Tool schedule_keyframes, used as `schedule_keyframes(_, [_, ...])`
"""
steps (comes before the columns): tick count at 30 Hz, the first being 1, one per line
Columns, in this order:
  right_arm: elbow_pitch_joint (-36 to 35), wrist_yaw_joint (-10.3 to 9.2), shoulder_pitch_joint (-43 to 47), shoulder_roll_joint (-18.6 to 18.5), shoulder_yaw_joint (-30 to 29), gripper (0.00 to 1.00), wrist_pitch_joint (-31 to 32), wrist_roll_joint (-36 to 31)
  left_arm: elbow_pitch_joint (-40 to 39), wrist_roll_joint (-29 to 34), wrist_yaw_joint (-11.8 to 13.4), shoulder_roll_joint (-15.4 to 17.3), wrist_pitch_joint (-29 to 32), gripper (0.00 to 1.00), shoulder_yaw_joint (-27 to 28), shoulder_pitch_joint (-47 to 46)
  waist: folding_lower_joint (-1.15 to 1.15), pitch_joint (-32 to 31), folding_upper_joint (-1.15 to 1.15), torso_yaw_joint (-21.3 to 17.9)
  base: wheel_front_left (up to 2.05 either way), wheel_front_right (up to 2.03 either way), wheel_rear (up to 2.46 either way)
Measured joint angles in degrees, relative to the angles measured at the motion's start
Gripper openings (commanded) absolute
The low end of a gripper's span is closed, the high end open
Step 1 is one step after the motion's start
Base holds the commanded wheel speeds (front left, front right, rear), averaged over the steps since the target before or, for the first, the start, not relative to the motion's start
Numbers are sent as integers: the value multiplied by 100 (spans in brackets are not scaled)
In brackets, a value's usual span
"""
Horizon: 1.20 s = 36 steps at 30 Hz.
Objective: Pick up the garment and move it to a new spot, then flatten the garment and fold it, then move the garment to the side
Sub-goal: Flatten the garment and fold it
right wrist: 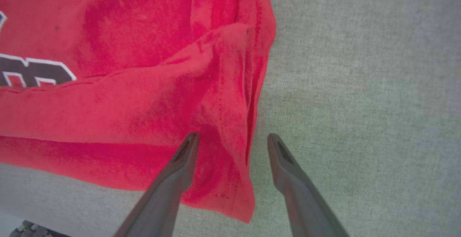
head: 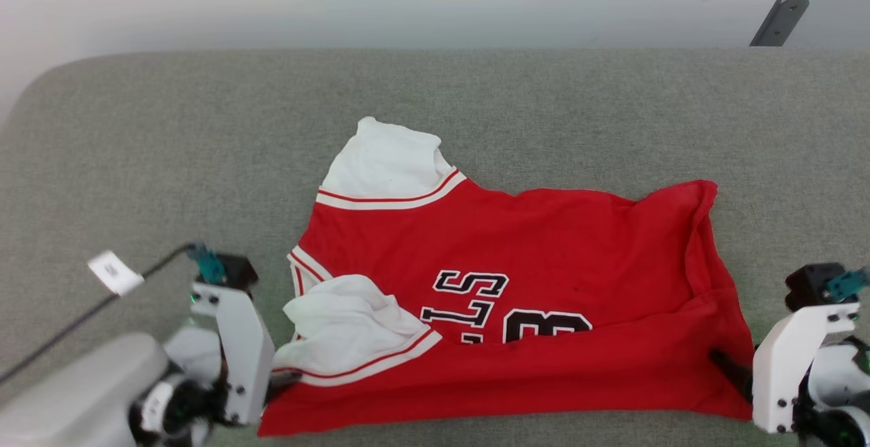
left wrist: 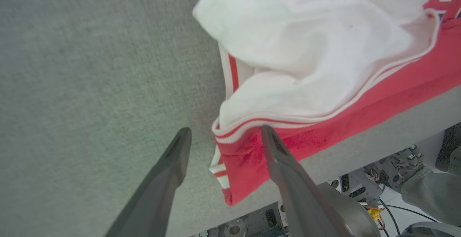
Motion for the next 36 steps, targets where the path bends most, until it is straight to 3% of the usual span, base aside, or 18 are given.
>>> schedule_keyframes(7, [-452, 0, -94, -19, -98, 100, -407, 126, -352, 213, -49, 343, 166, 100, 208, -608, 0, 74, 0, -63, 0, 0, 0])
schedule_keyframes(11, [-757, -1, -176, 226, -274, 100, -960, 13, -401, 391, -152, 413, 52, 100, 402, -1025, 0, 150, 0, -140, 0, 0, 0])
schedule_keyframes(15, [-1044, -1, -342, 499, -263, 100, -1853, -231, -207, 631, -366, 319, -240, 100, 557, -1423, 0, 256, 0, -264, 0, 0, 0])
schedule_keyframes(26, [-1092, 0, -764, 803, 227, 100, -4433, -1173, 1076, 1145, -1124, 1, -728, 100, 733, -2419, 0, 696, 0, -781, 0, 0, 0])
schedule_keyframes(31, [-931, -1, -867, 993, 374, 100, -5026, -1287, 1659, 1269, -1313, -187, -770, 100, 753, -2801, 0, 952, 0, -1038, 0, 0, 0])
schedule_keyframes(36, [-745, -1, -884, 1109, 402, 100, -5224, -1292, 2085, 1310, -1395, -328, -542, 100, 727, -3121, 0, 1215, 0, -1257, 0, 0, 0])
